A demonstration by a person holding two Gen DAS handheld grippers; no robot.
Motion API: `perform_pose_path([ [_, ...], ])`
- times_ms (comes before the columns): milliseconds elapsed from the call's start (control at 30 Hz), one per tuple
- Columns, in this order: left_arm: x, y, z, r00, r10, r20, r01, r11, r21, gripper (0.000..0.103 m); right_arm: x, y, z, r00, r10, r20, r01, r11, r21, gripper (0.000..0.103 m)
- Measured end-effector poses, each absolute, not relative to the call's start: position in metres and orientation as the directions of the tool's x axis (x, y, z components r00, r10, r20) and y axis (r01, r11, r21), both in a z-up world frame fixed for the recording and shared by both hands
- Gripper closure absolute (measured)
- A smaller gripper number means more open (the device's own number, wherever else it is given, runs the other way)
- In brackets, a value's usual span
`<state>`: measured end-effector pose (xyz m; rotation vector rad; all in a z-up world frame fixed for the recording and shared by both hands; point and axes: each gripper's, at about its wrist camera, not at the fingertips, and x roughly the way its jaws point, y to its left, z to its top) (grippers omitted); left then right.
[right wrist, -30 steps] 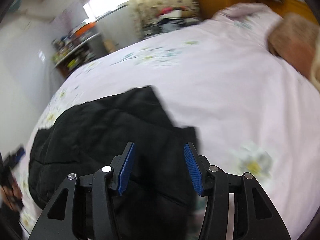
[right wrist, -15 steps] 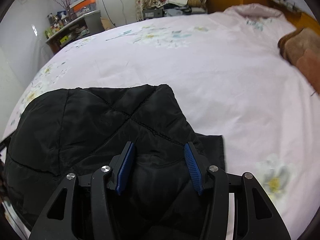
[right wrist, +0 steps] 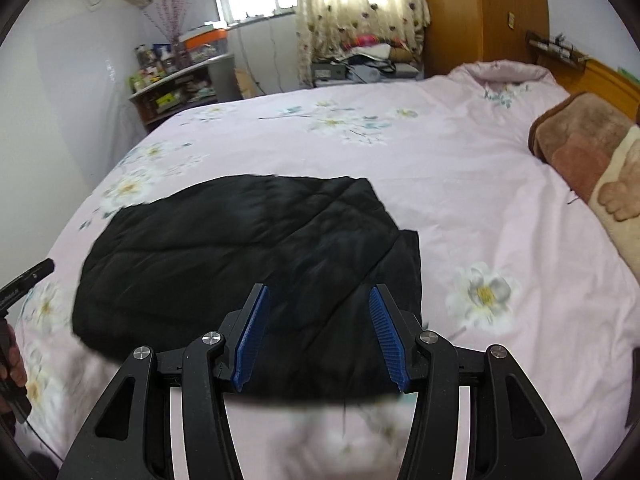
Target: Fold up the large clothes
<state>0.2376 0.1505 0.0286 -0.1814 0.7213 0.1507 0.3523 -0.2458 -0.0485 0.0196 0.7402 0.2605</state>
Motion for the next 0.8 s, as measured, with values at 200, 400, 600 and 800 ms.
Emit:
perform_pose_path([
  [200, 0.170, 0.118, 0.045, 0.742, 0.070, -0.666, -0.183, 0.978, -0.101, 0.044, 0.279, -0.238, -0.025, 0.733, 0.266, -0.626, -0.249, 0.961, 0.118, 0.050],
  [400, 0.107, 0.090, 0.053, 0.747, 0.068, -0.661, -0.164, 0.983, -0.084, 0.037, 0.216, -0.230, -0.019, 0.743, 0.271, -0.612, -0.268, 0.958, 0.100, 0.050],
  [600, 0.066, 0.076, 0.053, 0.747, 0.073, -0.660, -0.155, 0.986, -0.066, 0.034, 0.171, -0.226, -0.023, 0.746, 0.261, -0.613, -0.272, 0.959, 0.078, 0.050],
  [800, 0.042, 0.068, 0.048, 0.738, 0.043, -0.674, -0.134, 0.987, -0.083, 0.031, 0.144, -0.224, -0.032, 0.728, 0.269, -0.631, -0.278, 0.957, 0.088, 0.050],
])
